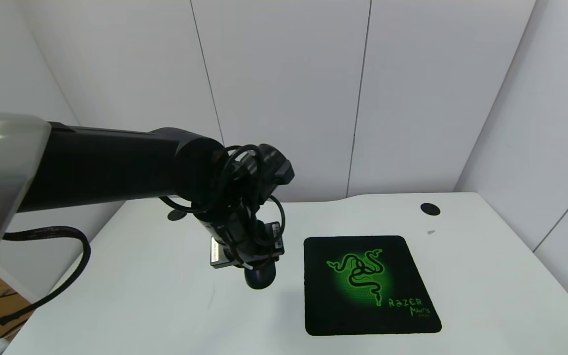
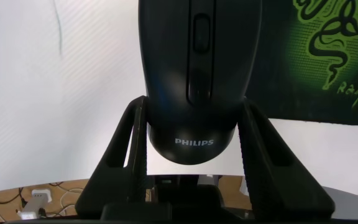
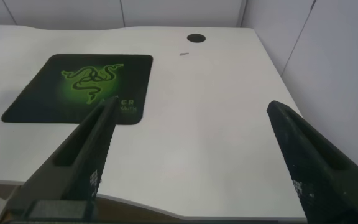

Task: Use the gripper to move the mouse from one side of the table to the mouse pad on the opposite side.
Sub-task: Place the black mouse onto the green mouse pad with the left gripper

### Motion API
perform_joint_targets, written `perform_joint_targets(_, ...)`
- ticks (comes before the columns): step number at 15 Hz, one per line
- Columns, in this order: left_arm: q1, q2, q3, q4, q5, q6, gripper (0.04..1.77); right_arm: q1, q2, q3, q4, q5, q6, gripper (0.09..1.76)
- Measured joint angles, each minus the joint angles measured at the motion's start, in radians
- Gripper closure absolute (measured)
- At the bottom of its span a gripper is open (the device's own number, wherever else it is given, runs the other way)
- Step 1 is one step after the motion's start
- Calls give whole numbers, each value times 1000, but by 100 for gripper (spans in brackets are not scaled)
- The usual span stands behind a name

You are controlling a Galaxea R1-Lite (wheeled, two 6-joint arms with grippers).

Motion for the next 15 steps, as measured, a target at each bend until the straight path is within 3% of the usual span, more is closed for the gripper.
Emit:
perform_joint_targets(8,-89,154,-248,74,47,-41,90,0,0,0,0,0,0,14)
perform_joint_targets(15,-172,264,-279,-32,140,-80,90,0,0,0,0,0,0,14)
